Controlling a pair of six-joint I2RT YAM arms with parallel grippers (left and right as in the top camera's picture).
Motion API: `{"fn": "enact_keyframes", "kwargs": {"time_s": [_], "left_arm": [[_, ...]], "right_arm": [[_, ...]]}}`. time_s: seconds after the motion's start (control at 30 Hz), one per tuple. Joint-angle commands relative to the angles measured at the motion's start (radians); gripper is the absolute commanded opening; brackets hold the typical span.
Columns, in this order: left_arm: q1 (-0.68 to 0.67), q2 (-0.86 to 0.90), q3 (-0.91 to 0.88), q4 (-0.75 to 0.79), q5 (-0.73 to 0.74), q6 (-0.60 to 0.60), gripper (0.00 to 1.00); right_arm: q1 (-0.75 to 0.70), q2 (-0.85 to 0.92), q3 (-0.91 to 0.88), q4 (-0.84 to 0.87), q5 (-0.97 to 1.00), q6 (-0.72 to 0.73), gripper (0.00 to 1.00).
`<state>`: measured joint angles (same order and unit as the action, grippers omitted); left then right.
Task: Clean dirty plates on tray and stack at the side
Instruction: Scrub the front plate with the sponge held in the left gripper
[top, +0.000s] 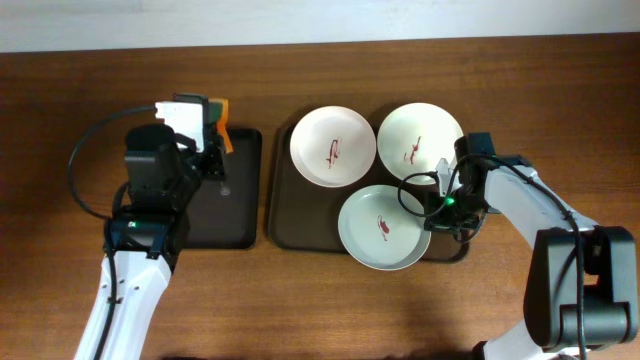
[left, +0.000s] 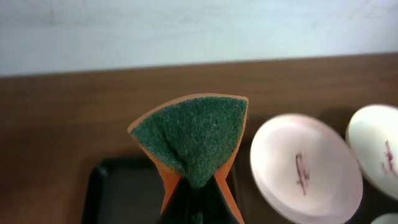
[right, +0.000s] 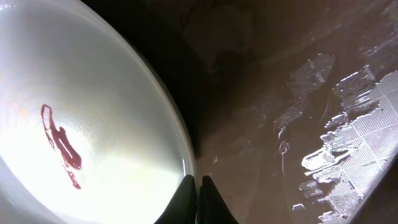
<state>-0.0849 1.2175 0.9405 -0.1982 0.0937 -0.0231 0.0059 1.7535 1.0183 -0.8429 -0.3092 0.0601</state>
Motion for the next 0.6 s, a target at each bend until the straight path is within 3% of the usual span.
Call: {"fn": "enact_keyframes", "kwargs": {"time_s": [0.0, 0.27, 0.57], "left_arm": [[-0.002, 0.017, 0.008, -0.076, -0.061, -0.006, 0.00], [-0.002, 0.184, 0.008, -0.204, -0.063, -0.006, 0.00], [-0.003, 0.412, 0.008, -0.211, 0.035, -0.007, 0.00]], "right_arm": [[-0.006, 0.009, 0.014, 0.003, 0.002, 0.000, 0.04], [-0.006, 0.010, 0.014, 0.003, 0.002, 0.000, 0.04], [-0.006, 0.010, 0.014, 0.003, 0.002, 0.000, 0.04]]}}
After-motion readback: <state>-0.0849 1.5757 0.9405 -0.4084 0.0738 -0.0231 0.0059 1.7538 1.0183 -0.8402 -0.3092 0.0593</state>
